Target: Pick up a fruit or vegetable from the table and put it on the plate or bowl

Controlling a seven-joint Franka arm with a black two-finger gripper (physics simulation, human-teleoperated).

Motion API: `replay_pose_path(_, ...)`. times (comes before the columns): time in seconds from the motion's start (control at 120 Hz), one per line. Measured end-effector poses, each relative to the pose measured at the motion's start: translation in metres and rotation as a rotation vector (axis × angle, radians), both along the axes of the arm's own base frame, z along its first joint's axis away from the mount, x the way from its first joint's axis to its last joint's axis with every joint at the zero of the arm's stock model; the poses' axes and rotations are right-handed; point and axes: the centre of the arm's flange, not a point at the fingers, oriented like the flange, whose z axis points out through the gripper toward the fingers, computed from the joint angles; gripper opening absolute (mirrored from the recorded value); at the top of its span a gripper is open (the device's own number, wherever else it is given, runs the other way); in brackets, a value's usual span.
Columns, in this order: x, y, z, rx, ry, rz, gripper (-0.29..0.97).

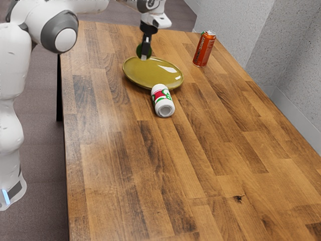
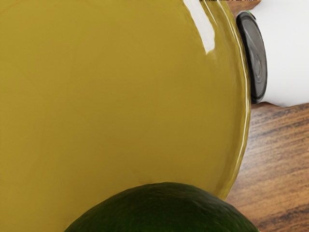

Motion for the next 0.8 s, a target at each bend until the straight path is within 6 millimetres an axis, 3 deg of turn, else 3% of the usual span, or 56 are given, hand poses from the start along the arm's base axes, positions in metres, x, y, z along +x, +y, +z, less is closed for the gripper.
replay_pose_path(0.192,0.023,0.020,-0.017,-0.022,-0.021,-0.059,0.35)
replay_pose_path(0.325,0.036,0.027,-0.018,-0.029,-0.054,-0.110,0.36)
replay_pose_path(0.458,0.039,0.024,-0.018,-0.040,-0.062,-0.161,0.56)
replay_pose_path(0.658,0.040,0.017,-0.016,-0.044,-0.066,-0.222,0.65)
replay_pose_path(0.683,0.040,0.001,-0.009,-0.046,-0.069,-0.244,0.65)
replay_pose_path(0.717,0.039,-0.043,0.006,-0.043,-0.066,-0.297,0.66)
replay_pose_path(0.742,0.034,-0.093,0.023,-0.035,-0.064,-0.355,0.66)
replay_pose_path(0.8,0.020,-0.234,0.049,-0.022,-0.058,-0.528,0.67)
